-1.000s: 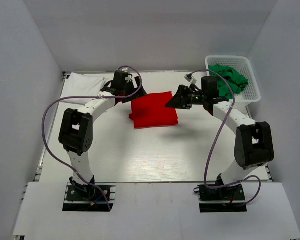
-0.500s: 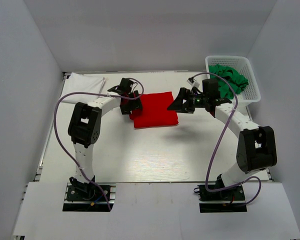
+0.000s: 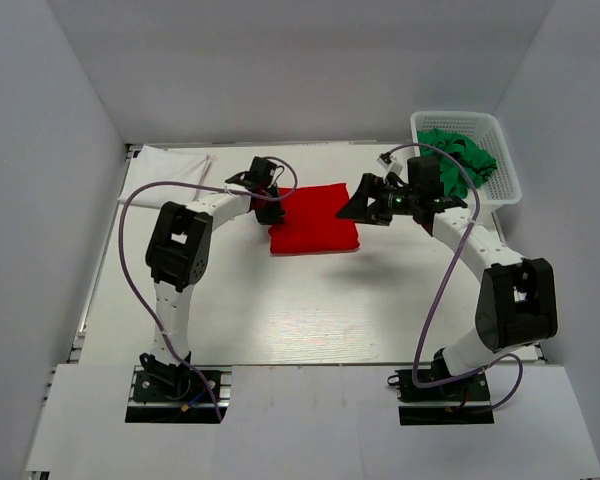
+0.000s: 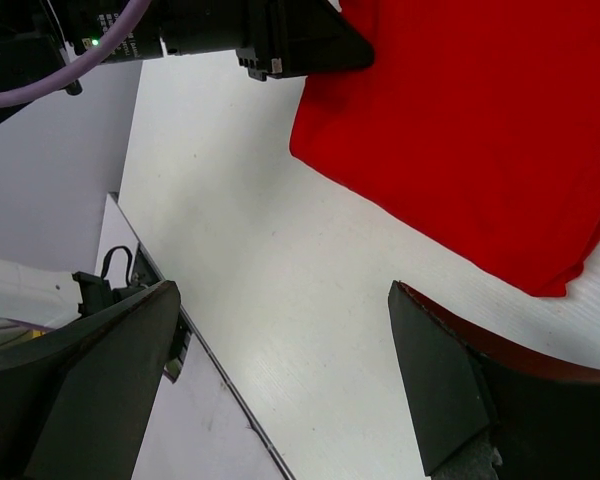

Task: Fold and stack the t-shirts
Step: Fold the long partially folded tshirt into a neat square, then put the neatly folded tshirt into the corner of the board with the left arm

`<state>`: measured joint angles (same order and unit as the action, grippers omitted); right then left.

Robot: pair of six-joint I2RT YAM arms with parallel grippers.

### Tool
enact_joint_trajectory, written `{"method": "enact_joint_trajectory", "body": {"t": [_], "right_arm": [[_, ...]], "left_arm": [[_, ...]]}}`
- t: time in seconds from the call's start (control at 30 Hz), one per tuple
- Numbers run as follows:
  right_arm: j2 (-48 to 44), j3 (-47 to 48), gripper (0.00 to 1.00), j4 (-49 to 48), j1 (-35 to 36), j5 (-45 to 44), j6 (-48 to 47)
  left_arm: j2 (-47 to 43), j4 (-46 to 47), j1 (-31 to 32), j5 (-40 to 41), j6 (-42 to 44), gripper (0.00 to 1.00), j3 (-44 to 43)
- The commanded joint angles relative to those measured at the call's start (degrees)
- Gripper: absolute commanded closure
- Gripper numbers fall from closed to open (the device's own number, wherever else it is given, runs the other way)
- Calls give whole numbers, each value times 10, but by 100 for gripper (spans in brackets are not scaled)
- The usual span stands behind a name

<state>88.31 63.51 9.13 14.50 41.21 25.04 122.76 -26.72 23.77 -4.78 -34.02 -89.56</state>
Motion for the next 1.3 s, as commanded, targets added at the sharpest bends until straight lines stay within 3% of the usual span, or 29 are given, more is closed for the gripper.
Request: {"method": "enact_joint_trajectory", "body": {"t": [0.0, 0.13, 0.23, 0.37, 0.7, 0.87, 1.27], "right_arm": [[-23, -4, 10, -4, -6, -10, -2], [-40, -7, 10, 10, -5, -37, -9], [-53, -15, 10, 17, -6, -54, -15], [-66, -24, 10, 20, -6, -71, -16], [-72, 7, 10, 41, -5, -104, -16], [-74, 8, 10, 63, -4, -119, -26], [-62, 40, 10, 84, -5, -126, -10]], "left_arm": [[19, 0, 2, 9, 23, 100, -29], [-27, -2, 2, 69, 137, 100, -64], [-69, 4, -4, 86, 281, 100, -64], [-102, 9, -18, 98, 372, 100, -64], [-141, -23, -81, 114, 503, 100, -117], [-148, -29, -121, 132, 526, 100, -145], [-154, -18, -190, 77, 615, 100, -192]]}}
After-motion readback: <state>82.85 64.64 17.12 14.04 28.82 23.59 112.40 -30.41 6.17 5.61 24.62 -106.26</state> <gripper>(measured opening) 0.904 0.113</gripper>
